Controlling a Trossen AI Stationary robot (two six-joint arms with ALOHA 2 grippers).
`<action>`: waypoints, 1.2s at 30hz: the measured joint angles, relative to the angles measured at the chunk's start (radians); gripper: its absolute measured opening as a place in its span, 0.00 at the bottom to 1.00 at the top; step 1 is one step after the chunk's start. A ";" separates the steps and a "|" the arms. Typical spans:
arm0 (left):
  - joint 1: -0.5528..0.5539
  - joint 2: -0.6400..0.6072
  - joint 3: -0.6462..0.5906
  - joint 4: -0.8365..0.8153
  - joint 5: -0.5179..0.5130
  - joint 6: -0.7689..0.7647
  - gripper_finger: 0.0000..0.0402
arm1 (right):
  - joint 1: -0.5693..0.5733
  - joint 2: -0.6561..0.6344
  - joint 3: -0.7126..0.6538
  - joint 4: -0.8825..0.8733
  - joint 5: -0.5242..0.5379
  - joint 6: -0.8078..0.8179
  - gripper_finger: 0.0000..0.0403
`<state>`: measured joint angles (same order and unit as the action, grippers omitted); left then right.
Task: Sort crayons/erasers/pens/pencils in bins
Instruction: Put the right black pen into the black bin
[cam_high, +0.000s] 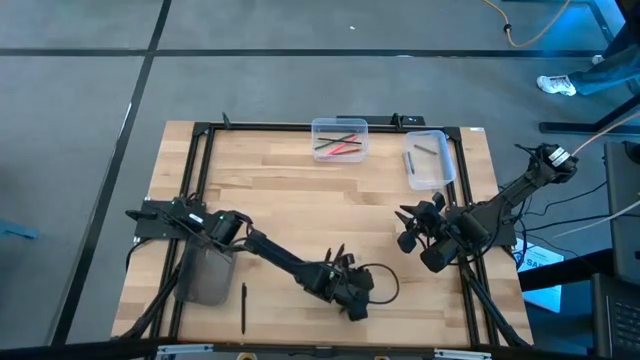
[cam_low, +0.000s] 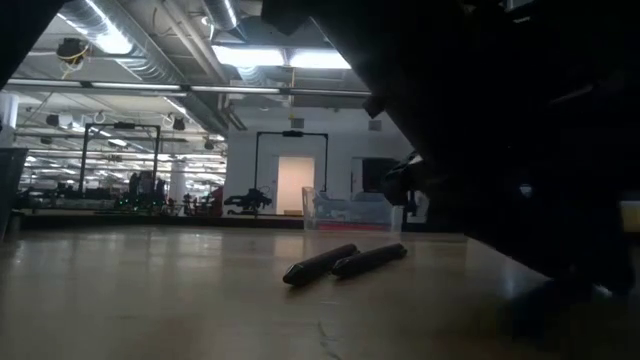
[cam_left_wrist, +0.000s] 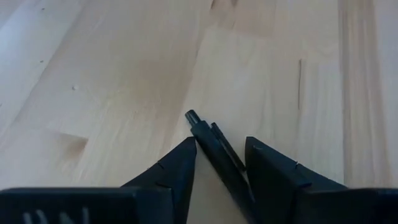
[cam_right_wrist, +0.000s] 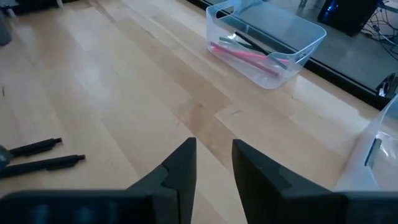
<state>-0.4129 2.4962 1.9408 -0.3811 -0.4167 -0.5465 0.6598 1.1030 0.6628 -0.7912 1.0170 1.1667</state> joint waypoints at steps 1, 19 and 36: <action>0.000 -0.001 0.000 -0.008 0.001 -0.003 0.33 | 0.000 0.000 0.000 0.002 0.001 0.000 0.26; -0.001 -0.028 0.002 -0.076 0.061 -0.072 0.15 | 0.000 0.000 0.001 0.103 -0.085 -0.176 0.26; -0.028 -0.122 0.000 -0.253 0.041 -0.102 0.12 | 0.000 0.127 0.002 0.465 -0.573 -0.547 0.26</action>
<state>-0.4413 2.3745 1.9404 -0.6338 -0.3757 -0.6488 0.6601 1.2304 0.6643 -0.3260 0.4437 0.6192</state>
